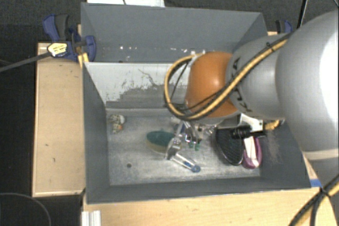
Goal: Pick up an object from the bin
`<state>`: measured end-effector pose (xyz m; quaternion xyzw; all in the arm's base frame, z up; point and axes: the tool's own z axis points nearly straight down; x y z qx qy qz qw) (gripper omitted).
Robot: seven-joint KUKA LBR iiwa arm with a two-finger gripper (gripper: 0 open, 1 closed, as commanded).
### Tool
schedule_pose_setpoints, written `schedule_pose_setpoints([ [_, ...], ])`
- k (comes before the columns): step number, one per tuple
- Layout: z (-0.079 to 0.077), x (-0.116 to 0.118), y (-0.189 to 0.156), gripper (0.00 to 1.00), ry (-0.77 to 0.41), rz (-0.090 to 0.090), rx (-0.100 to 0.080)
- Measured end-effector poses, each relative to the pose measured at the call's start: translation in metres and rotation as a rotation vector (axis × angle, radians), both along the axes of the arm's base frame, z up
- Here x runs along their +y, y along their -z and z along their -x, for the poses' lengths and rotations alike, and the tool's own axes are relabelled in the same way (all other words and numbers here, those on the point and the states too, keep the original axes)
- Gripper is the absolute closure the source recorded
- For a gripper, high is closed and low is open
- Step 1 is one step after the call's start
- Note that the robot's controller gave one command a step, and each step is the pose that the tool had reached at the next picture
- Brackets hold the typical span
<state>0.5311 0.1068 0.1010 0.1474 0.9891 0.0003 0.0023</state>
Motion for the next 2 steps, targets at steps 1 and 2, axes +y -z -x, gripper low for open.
schedule_pose_setpoints([
  [1, 0.024, 0.017, 0.001, 0.0, 0.182, -0.001, 0.005],
  [2, 0.029, 0.017, 0.028, 0.0, 0.333, -0.004, -0.003],
])
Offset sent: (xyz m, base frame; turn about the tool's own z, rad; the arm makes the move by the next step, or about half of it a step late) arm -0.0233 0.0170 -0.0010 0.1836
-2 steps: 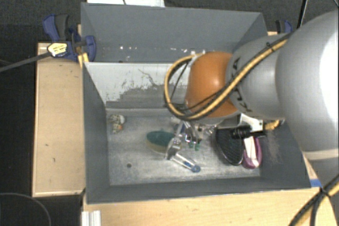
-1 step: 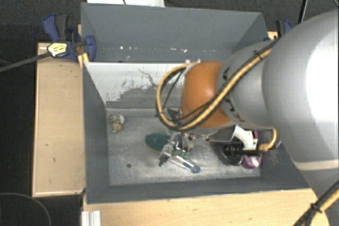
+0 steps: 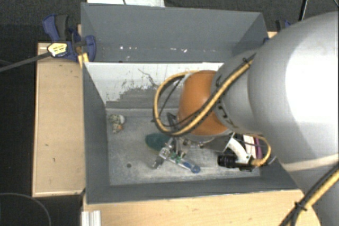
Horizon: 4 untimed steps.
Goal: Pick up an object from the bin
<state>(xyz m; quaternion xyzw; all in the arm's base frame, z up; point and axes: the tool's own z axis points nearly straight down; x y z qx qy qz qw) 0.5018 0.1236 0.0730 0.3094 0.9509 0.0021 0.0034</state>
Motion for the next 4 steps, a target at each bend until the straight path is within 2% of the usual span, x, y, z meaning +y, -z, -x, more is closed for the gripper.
schedule_pose_setpoints([
  [1, -0.001, 0.0, -0.002, 0.0, 0.001, 0.0, 0.003],
  [2, -0.004, -0.001, -0.003, 1.0, 0.005, 0.001, -0.004],
  [3, -0.006, -0.001, -0.098, 1.0, 0.001, 0.0, 0.0],
  [4, -0.006, -0.001, -0.104, 1.0, -0.005, 0.001, 0.005],
])
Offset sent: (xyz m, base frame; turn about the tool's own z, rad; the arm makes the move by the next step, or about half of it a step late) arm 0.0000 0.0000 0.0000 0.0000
